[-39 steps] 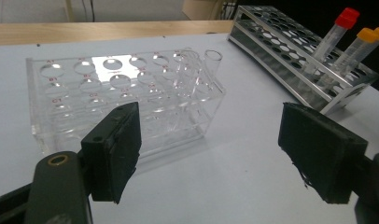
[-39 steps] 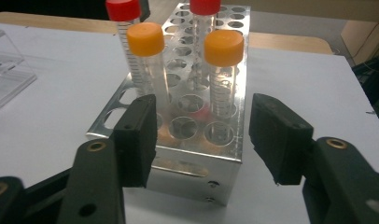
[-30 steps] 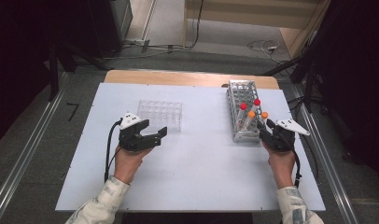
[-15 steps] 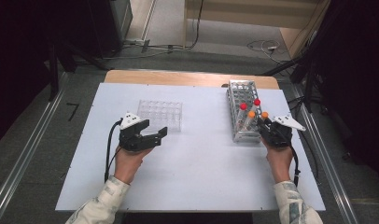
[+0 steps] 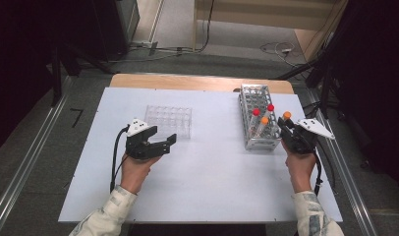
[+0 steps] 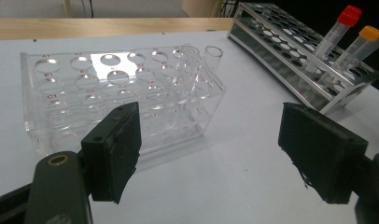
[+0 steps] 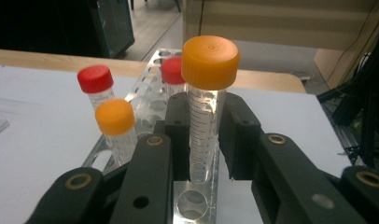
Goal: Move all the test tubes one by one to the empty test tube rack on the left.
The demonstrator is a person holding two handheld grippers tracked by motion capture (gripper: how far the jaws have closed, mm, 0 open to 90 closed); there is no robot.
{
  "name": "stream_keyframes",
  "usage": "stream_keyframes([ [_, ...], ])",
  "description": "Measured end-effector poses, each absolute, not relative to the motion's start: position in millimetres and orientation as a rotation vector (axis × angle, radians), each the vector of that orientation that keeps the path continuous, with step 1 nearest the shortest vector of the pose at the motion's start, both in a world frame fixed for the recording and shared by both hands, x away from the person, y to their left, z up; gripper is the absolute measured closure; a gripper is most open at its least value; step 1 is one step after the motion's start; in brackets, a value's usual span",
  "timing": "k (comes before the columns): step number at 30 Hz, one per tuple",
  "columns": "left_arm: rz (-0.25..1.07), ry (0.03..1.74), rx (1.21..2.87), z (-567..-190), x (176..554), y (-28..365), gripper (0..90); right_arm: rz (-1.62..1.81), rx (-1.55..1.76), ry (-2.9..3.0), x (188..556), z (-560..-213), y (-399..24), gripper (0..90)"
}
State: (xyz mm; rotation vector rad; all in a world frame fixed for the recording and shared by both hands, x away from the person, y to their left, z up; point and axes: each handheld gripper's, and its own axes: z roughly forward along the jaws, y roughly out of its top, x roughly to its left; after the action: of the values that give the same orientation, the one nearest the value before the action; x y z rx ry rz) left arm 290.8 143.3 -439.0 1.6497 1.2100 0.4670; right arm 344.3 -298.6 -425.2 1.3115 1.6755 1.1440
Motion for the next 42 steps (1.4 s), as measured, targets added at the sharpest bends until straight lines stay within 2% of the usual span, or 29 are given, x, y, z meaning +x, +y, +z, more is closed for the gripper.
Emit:
stream_keyframes([
  [9, 0.474, 1.207, 1.658, -439.3, 290.5, 143.4, 21.6, 1.222, 1.266, 1.659, 327.3, -407.2, -301.6, 71.7],
  [22, 0.485, 1.204, 1.672, -438.8, 288.2, 138.3, 21.7, 1.255, 1.241, 1.759, 301.0, -405.4, -299.7, 71.7],
  [31, 0.489, 1.211, 1.657, -437.4, 287.5, 142.1, 21.6, 1.305, 1.197, 1.842, 292.5, -396.7, -281.8, 71.7],
  [42, 0.486, 1.203, 1.655, -436.7, 287.0, 140.1, 21.6, 1.324, 1.125, 1.957, 289.2, -405.3, -247.9, 71.6],
])
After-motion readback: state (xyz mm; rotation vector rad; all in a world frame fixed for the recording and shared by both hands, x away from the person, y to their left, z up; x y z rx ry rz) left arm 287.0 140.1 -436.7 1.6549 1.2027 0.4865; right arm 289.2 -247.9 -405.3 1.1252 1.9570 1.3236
